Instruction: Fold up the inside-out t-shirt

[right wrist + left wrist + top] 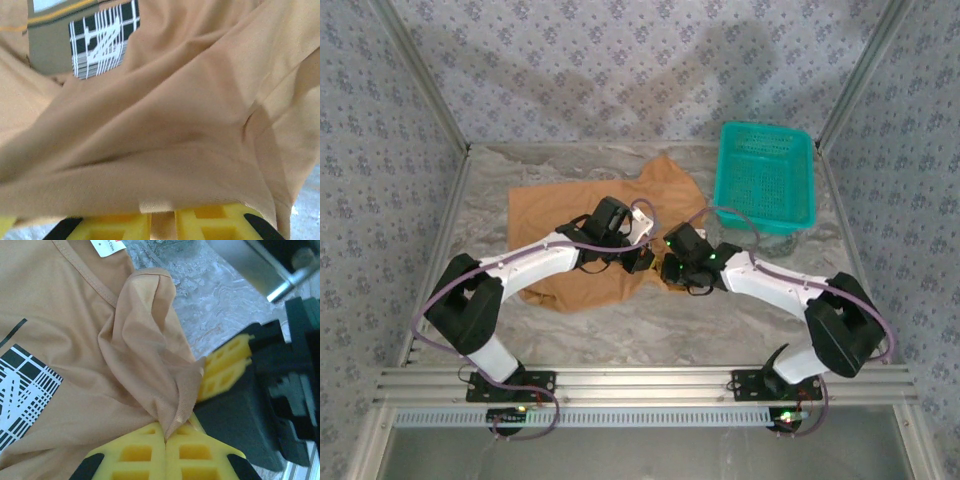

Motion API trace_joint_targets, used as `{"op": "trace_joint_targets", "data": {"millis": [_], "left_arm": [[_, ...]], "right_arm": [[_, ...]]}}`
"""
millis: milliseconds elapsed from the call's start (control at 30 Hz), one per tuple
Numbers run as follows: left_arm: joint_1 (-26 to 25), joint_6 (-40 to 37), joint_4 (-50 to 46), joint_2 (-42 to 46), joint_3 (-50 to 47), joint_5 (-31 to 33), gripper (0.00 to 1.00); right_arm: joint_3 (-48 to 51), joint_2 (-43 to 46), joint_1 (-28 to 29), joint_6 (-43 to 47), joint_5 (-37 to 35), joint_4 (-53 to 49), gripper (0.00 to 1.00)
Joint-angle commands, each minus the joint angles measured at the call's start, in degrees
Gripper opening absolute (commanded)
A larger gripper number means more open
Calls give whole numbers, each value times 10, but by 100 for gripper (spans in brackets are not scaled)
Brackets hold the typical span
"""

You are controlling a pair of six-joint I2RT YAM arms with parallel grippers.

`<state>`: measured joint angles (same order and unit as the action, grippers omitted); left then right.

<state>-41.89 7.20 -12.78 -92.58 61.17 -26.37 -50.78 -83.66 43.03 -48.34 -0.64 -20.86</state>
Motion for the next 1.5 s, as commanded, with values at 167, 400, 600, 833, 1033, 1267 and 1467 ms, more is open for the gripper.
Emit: {"op": "trace_joint_targets", "data": {"millis": [167,400,600,833,1033,1267,1467], "left_arm": [[-3,2,5,5,3,-16,0],[5,3,11,4,0,-24,0],[25,25,44,9,-12,-49,0],[62,82,133,12,-49,-83,0],[80,153,209,-16,-56,-104,0],[61,181,298,-28,-89,-91,0],[51,198,334,-55,-97,-88,0]], "right_arm": [[-35,-46,2,-21,1,28,34],[-6,-53,12,-48,2,55,50],[-21,-93,4,-62,6,70,15],[-48,-23,-15,-13,20,-3,0],[-30,80,-49,34,94,-18,0],[2,114,-131,40,179,30,0],[-10,20,-157,43,141,30,0]]}}
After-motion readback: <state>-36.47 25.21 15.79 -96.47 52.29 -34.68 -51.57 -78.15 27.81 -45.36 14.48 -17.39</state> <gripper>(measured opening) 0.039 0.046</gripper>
